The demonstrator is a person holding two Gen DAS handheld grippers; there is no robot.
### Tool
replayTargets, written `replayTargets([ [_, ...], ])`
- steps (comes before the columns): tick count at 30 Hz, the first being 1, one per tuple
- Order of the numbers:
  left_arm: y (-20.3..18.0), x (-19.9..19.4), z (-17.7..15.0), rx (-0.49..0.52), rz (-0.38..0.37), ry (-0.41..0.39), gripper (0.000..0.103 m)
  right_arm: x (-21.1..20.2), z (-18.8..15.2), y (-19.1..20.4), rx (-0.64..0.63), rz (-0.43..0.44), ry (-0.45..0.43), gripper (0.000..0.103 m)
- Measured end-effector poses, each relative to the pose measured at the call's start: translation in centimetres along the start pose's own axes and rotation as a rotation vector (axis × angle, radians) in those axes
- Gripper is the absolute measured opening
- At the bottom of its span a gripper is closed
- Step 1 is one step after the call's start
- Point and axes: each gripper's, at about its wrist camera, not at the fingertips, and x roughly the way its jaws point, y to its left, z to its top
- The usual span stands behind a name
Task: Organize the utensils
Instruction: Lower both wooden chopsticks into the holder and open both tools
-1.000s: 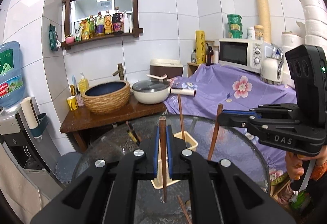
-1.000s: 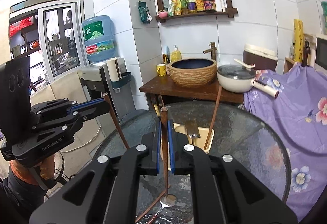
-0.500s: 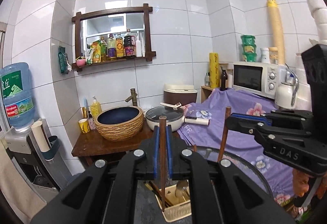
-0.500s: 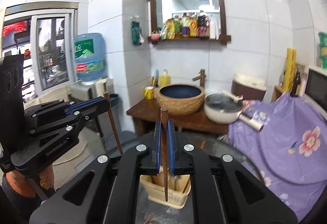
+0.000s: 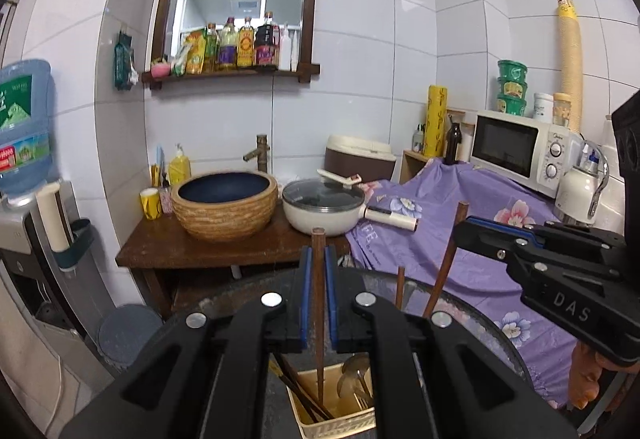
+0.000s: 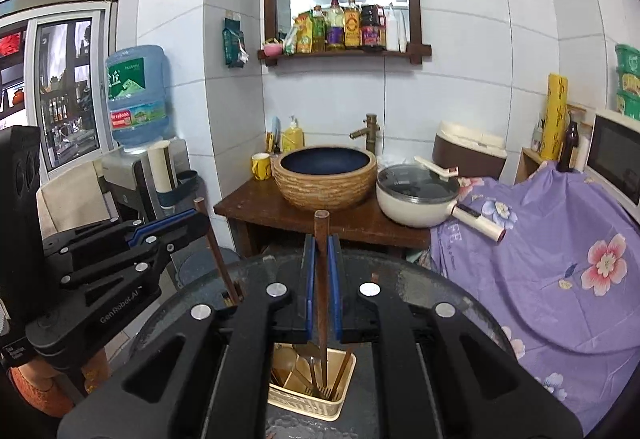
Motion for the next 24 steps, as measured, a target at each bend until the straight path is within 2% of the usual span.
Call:
replayTargets([
  [11, 2.2, 2.6, -5.3, -0.06, -0.021, 0.115, 0.007, 3.9, -5.6, -1.4, 0.063, 0.014, 0.091, 0.007],
  [19, 2.6, 4.0, -7.9, -0.08, -0.036, 0.18, 0.007, 4.7, -6.9, -1.5, 0.065, -0.001, 0.108, 0.007],
  [24, 2.3, 4.1, -8.5, -0.058, -0.033, 0.183, 0.009, 4.7, -7.6, -1.4, 0.036, -0.027, 0.107, 0.01],
])
